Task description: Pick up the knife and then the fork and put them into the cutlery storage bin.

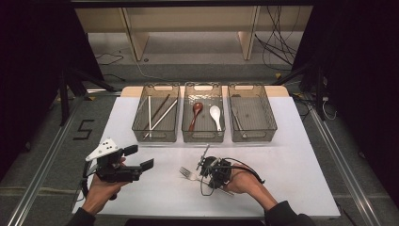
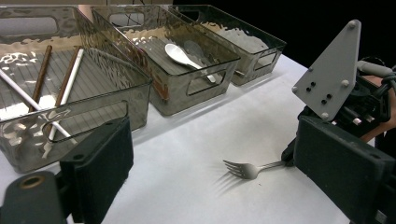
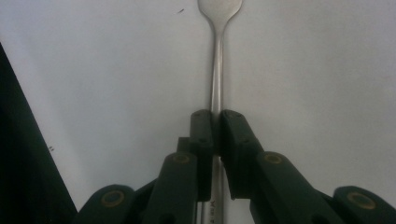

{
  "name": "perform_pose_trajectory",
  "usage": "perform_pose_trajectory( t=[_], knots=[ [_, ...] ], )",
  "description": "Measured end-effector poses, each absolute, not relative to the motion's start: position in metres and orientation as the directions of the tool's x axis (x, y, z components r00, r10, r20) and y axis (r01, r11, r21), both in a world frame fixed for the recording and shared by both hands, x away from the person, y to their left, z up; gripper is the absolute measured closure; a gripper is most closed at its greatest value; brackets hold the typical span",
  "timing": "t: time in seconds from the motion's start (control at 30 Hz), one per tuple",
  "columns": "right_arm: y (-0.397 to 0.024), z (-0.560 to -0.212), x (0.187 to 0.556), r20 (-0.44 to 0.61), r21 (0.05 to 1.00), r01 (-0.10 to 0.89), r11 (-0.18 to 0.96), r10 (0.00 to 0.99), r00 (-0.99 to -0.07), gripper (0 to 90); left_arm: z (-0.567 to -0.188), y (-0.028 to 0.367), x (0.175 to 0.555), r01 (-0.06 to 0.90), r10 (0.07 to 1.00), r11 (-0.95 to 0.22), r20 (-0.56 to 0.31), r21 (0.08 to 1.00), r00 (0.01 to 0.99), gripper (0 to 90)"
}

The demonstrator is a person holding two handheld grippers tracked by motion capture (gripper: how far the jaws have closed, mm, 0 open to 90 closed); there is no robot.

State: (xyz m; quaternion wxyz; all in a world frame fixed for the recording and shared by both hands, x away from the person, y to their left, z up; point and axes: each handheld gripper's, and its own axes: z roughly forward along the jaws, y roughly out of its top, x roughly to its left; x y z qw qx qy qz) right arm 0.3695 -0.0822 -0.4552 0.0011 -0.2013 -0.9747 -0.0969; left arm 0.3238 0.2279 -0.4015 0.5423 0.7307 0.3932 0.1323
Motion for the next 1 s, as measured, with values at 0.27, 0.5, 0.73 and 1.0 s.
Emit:
perform_pose_trajectory(
  t=[0.27, 0.5, 0.73, 1.0],
  knots=[
    [-0.089, -0.451, 0.374, 0.061, 0.227, 0.405, 0.886, 0.402, -0.914, 83.7, -0.401, 0.228, 0.324, 0.432, 0.719, -0.102, -0.233, 0.896, 0.655, 11.2],
    [-0.097, -0.444, 0.379, 0.084, 0.272, 0.442, 0.855, 0.437, -0.896, 83.8, -0.401, 0.228, 0.324, 0.432, 0.717, -0.103, -0.234, 0.896, 0.656, 11.2],
    [-0.112, -0.426, 0.387, 0.129, 0.363, 0.489, 0.793, 0.477, -0.869, 83.7, -0.402, 0.228, 0.324, 0.432, 0.720, -0.103, -0.233, 0.896, 0.654, 11.2],
    [-0.139, -0.403, 0.400, 0.180, 0.470, 0.554, 0.687, 0.540, -0.822, 83.8, -0.402, 0.228, 0.324, 0.432, 0.721, -0.103, -0.232, 0.896, 0.653, 11.2]
  ],
)
